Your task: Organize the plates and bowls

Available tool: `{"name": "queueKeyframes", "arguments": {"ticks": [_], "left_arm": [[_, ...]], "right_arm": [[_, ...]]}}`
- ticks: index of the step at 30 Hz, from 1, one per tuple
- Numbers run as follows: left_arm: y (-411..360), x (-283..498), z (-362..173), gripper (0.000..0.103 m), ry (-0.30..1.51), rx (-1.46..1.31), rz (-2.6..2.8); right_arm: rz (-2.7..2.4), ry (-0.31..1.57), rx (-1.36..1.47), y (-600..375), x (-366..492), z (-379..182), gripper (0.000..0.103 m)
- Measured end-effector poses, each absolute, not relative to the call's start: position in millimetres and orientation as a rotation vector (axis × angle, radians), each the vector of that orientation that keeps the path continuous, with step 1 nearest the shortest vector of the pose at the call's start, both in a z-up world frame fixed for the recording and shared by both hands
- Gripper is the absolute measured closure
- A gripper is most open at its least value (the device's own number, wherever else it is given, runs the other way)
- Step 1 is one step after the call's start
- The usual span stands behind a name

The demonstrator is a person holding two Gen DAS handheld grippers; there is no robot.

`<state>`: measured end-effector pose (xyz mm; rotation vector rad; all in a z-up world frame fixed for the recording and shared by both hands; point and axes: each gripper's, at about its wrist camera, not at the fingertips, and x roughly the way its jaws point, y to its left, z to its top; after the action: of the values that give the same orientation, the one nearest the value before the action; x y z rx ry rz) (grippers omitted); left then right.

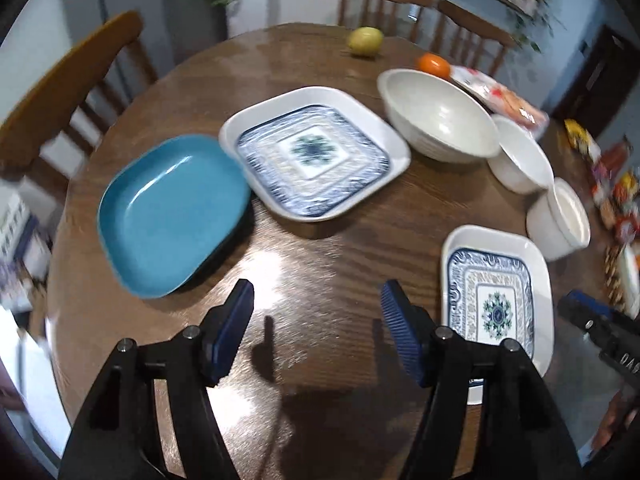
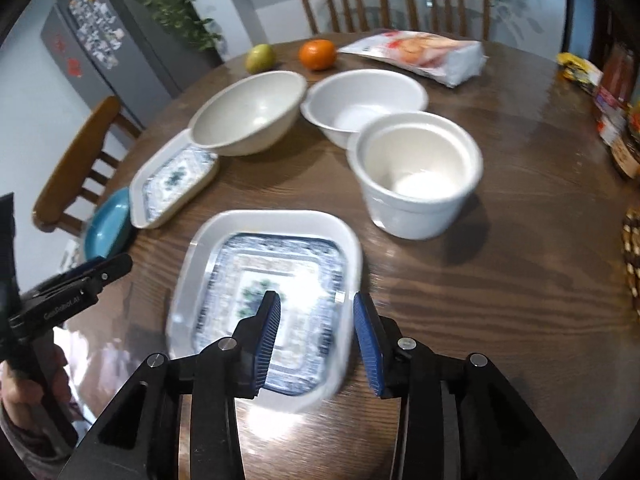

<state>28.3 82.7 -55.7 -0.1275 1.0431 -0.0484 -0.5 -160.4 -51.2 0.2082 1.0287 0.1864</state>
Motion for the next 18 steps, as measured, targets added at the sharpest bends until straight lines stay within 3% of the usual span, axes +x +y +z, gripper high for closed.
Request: {"name": "queueKeyframes", "arguments": {"ticks": [9,18], "left_arm": [[109,33,-62,0.039,1.091,-0.334,-0.064],[101,69,-66,0.04,1.083,-0.32,-0.017]], "right_arm": [[0.318,1.043,0.215,-127,22,-47,0.064],[0.397,1.031,0.184,-88,77,-40,0.064]]}}
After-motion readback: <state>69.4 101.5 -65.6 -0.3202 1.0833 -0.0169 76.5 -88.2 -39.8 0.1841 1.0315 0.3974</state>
